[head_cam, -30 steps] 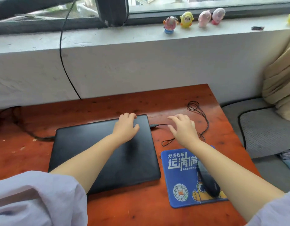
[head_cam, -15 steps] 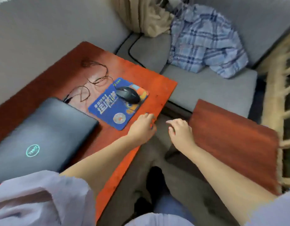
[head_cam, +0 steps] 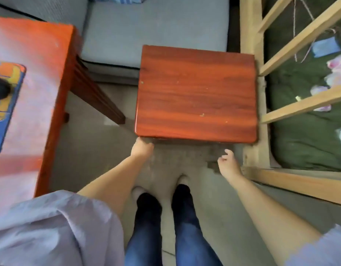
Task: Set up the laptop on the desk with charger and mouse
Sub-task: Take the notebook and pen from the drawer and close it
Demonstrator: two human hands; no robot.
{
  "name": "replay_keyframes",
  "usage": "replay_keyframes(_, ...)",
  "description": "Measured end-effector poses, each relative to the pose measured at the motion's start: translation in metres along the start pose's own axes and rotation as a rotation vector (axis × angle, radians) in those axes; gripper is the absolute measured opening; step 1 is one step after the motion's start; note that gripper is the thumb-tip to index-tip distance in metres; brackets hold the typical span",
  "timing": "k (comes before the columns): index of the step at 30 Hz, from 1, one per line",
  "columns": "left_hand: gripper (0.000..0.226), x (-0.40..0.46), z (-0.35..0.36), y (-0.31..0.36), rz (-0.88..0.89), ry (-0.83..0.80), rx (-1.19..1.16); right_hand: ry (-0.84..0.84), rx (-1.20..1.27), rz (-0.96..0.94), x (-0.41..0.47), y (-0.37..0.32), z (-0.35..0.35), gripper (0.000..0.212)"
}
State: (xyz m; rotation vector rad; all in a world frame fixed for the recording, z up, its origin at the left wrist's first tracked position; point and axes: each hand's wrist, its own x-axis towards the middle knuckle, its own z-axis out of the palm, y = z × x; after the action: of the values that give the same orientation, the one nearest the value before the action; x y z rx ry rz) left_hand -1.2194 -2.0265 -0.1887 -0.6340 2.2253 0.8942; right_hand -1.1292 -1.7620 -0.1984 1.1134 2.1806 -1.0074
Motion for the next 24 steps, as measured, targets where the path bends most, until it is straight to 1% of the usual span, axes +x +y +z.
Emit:
replay_keyframes(2, 0.046, 0.018, 0.016, -0.006, -0.059, 0.043, -0.177, 0.09, 0.191, 0.111, 0.034, 0.014, -0.01, 0.058)
replay_keyframes(4, 0.054, 0.033, 0.029, -0.015, -0.068, 0.064, -0.255, 0.134, 0.374, 0.157, 0.063, 0.022, -0.015, 0.055)
replay_keyframes(7, 0.058, 0.05, 0.045, -0.022, -0.057, 0.119, -0.248, 0.136, 0.519, 0.18, 0.094, 0.033, -0.012, 0.035)
replay_keyframes(8, 0.057, 0.055, 0.048, -0.023, -0.052, 0.138, -0.236, 0.147, 0.526, 0.175, 0.101, 0.037, -0.01, 0.026)
replay_keyframes(10, 0.053, 0.061, 0.05, -0.027, -0.043, 0.176, -0.198, 0.174, 0.437, 0.165, 0.108, 0.039, -0.01, 0.011)
replay_keyframes(12, 0.053, 0.061, 0.048, -0.032, -0.036, 0.205, -0.143, 0.208, 0.319, 0.134, 0.108, 0.04, -0.013, 0.02)
replay_keyframes(14, 0.06, 0.054, 0.048, -0.041, 0.001, 0.199, -0.094, 0.263, 0.31, 0.104, 0.102, 0.045, -0.012, 0.015)
replay_keyframes(16, 0.059, 0.039, 0.049, -0.056, 0.016, 0.152, -0.055, 0.237, 0.426, 0.115, 0.089, 0.056, -0.006, 0.039)
replay_keyframes(17, 0.056, 0.03, 0.051, -0.065, 0.009, 0.128, -0.049, 0.219, 0.511, 0.13, 0.081, 0.064, -0.002, 0.045)
replay_keyframes(20, 0.053, 0.008, 0.056, -0.096, -0.018, 0.087, -0.045, 0.164, 0.764, 0.195, 0.055, 0.094, 0.012, 0.048)
replay_keyframes(22, 0.056, -0.002, 0.062, -0.114, -0.07, 0.039, -0.056, 0.155, 0.865, 0.247, 0.043, 0.11, 0.02, 0.048)
replay_keyframes(24, 0.059, -0.004, 0.071, -0.127, -0.12, 0.003, -0.085, 0.141, 0.909, 0.268, 0.04, 0.122, 0.029, 0.05)
